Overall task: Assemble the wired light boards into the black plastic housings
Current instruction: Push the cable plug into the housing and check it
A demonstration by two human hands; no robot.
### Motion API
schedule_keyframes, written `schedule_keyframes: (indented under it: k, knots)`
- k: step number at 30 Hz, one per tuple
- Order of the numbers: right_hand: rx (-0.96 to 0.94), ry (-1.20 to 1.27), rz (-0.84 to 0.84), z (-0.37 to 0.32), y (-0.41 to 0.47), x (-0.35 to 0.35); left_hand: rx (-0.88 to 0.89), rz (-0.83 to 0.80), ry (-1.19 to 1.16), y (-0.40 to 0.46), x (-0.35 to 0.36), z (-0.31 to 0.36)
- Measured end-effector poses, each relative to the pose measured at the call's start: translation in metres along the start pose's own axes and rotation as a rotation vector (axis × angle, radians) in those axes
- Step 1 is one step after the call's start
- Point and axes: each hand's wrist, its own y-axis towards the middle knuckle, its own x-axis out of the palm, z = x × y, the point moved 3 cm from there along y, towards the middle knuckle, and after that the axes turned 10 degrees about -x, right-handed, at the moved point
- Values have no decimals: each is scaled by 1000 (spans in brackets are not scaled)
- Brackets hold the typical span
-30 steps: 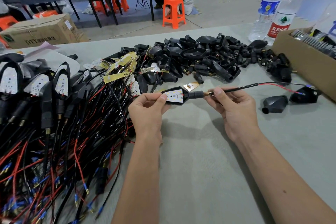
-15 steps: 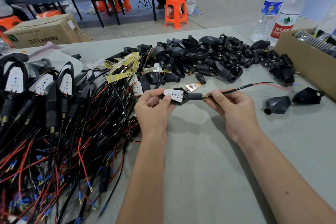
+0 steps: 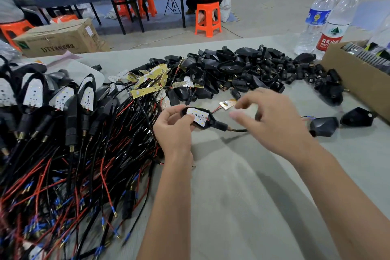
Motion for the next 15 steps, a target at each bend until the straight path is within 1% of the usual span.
schedule_keyframes:
  k: [2,3,4,5,8,11,13,15]
  knots:
    - [59,-184,-311,4,3,18,8,-12,13,1,1,0]
    - [83,-232,-415,7,2,26,29,-13,26,0,1,-1]
    - [91,-236,-462,9,1,33,60,-10,46,-2,1,-1]
    - [88,-208,-461,9,-1,39,100,-2,74,-4,2,-2]
    - [88,-152,-369,13,-5,43,189,5,144,-7,2,-5]
    - [93,-98,-378,13,-8,44,243,12,193,-5,-1,-6]
    - [75,-80,-402,12,-9,46,255,14,223,-5,-2,-7]
    - [70,-35,-369,12,-10,45,218,-56,189,-6,1,-7]
